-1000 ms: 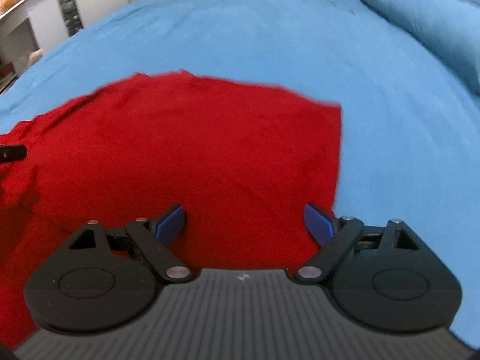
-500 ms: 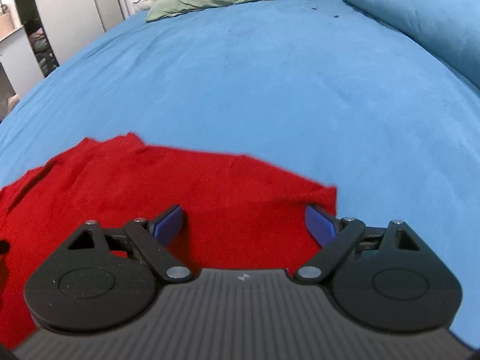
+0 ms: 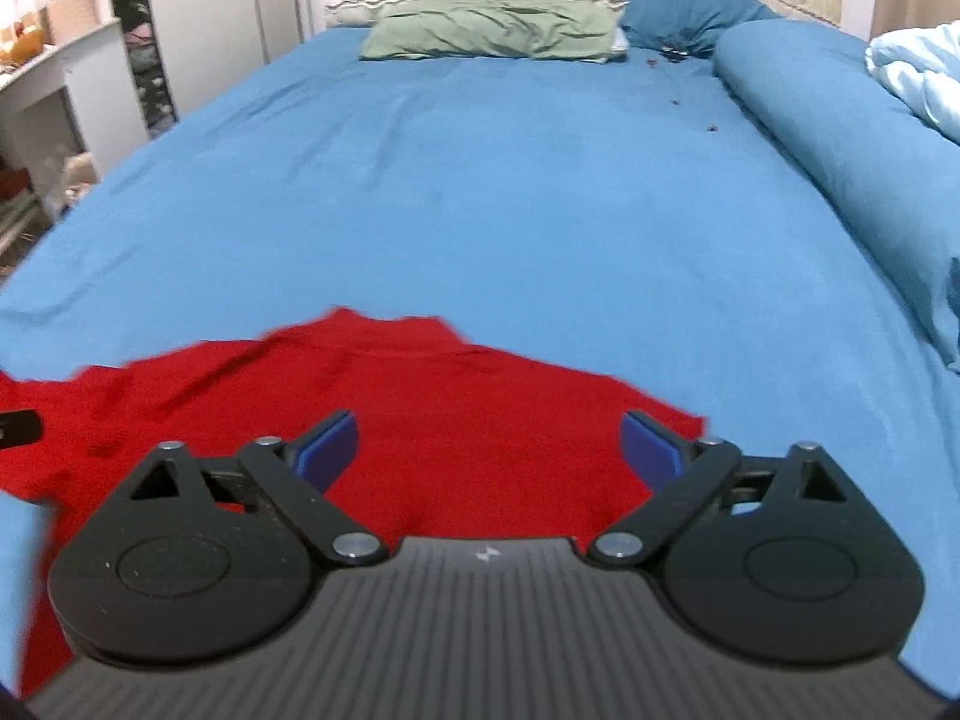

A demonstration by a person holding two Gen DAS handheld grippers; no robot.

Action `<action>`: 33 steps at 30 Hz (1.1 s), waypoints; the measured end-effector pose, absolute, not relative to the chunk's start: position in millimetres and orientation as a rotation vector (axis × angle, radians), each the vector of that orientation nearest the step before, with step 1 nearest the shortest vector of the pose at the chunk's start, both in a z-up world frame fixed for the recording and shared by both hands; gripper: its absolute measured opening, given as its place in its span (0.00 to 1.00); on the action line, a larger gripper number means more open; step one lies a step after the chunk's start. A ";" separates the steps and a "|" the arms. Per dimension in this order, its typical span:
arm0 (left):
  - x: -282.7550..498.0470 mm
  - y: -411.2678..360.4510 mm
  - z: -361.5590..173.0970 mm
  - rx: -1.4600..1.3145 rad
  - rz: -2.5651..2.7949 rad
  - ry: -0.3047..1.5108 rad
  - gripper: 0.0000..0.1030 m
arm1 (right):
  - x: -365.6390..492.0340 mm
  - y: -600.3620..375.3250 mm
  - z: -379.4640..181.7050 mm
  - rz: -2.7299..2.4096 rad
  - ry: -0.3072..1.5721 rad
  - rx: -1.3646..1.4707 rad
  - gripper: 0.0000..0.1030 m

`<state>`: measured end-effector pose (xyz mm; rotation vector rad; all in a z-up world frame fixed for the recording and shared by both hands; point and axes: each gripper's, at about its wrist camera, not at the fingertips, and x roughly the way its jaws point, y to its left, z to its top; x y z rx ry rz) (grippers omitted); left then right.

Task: Fold small clothes
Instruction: 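Grasp the other red sleeve cuff with the left gripper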

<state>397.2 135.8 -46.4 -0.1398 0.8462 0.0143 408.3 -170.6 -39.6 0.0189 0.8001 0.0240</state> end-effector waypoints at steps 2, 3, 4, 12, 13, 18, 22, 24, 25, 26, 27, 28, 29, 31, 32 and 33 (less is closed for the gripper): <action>391.2 162.0 -36.5 -0.185 0.043 0.840 0.92 | 405.1 -148.5 -28.0 0.033 0.813 0.051 1.00; 389.4 174.9 -34.3 -0.202 0.061 0.840 0.92 | 406.4 -136.5 -24.0 0.037 0.822 0.066 1.00; 387.5 187.9 -32.9 -0.218 0.081 0.840 0.92 | 406.5 -126.0 -22.1 0.041 0.833 0.081 1.00; 370.9 295.0 -44.7 -0.323 0.216 0.851 0.92 | 398.9 -28.9 -24.7 0.117 0.891 0.182 1.00; 370.6 307.2 -47.1 -0.333 0.230 0.851 0.92 | 398.2 -18.4 -26.4 0.124 0.897 0.188 1.00; 374.3 363.3 -70.6 -0.374 0.287 0.849 0.92 | 394.3 22.5 -42.8 0.146 0.957 0.227 1.00; 380.5 402.6 -94.1 -0.410 0.341 0.839 0.83 | 389.5 42.0 -51.0 0.142 0.974 0.221 1.00; 382.3 419.1 -102.7 -0.413 0.368 0.819 0.82 | 390.4 48.6 -53.5 0.126 0.977 0.213 1.00; 382.7 426.4 -106.4 -0.415 0.381 0.805 0.81 | 391.3 50.6 -55.0 0.120 0.977 0.209 1.00; 384.1 432.4 -110.2 -0.416 0.388 0.793 0.79 | 392.1 52.6 -56.1 0.115 0.976 0.205 1.00; 387.0 437.8 -115.2 -0.417 0.393 0.788 0.77 | 393.1 52.6 -57.5 0.113 0.974 0.200 1.00; 389.7 442.2 -120.6 -0.420 0.395 0.793 0.70 | 394.8 54.4 -59.5 0.111 0.974 0.197 1.00; 392.2 445.3 -126.1 -0.433 0.393 0.802 0.64 | 395.7 56.3 -61.8 0.110 0.974 0.193 1.00; 396.0 451.4 -137.1 -0.470 0.394 0.816 0.58 | 398.2 59.2 -66.6 0.110 0.976 0.187 1.00; 395.6 452.2 -139.9 -0.472 0.398 0.808 0.57 | 399.0 60.3 -68.5 0.108 0.976 0.183 1.00; 395.4 452.5 -140.8 -0.467 0.395 0.794 0.57 | 400.0 61.3 -69.9 0.107 0.977 0.179 1.00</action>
